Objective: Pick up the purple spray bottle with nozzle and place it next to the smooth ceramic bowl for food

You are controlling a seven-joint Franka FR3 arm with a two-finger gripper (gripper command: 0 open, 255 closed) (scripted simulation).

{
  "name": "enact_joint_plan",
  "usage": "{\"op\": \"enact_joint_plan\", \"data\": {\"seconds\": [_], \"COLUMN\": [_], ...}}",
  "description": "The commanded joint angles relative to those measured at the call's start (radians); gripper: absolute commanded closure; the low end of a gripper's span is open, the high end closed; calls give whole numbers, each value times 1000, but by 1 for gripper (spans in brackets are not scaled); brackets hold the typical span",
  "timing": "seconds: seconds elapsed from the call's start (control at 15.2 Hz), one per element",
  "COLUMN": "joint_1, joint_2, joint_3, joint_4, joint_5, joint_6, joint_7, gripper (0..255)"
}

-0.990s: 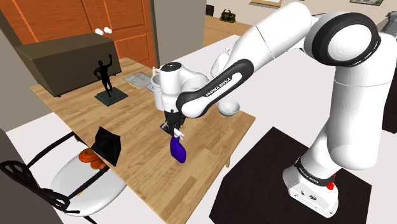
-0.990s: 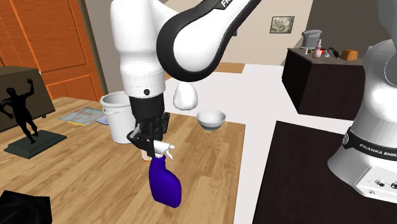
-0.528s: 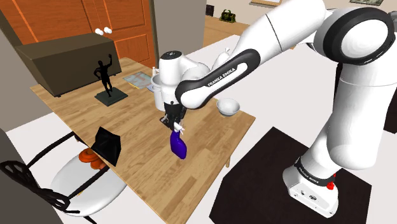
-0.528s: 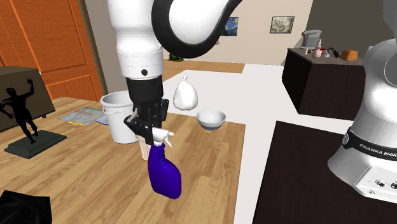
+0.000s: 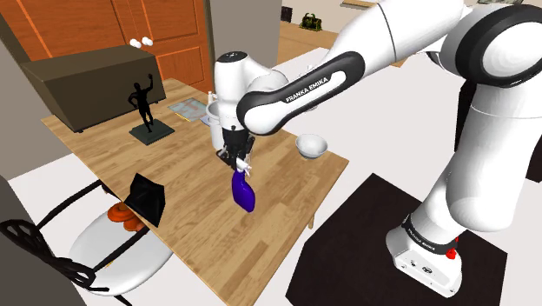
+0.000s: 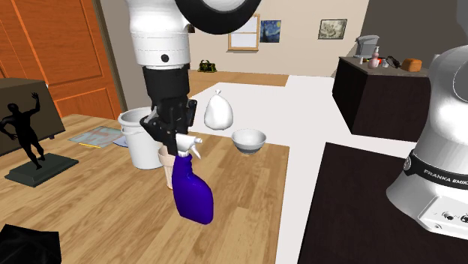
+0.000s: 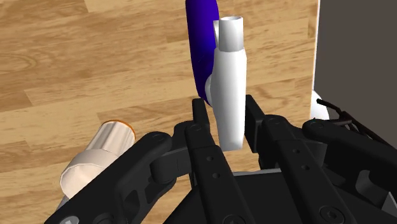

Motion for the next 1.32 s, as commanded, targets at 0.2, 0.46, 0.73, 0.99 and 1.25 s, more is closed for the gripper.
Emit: {"op": "enact_joint_plan", "data": {"seconds": [0.2,0.46,0.73,0.99,1.25], "joint_1": [-4,-7,-9,-10,-10], "joint_2": [-36,-59,-78,-94,-107], "joint_3": [7,11,14,16,17], "joint_4": [23,50,80,114,152], "joint_5": [19,32,42,51,58], "joint_6": [-57,-104,-152,-201,-250], "joint_7": [-12,-21,-30,-37,-42], "gripper": [255,255,255,255,255]}}
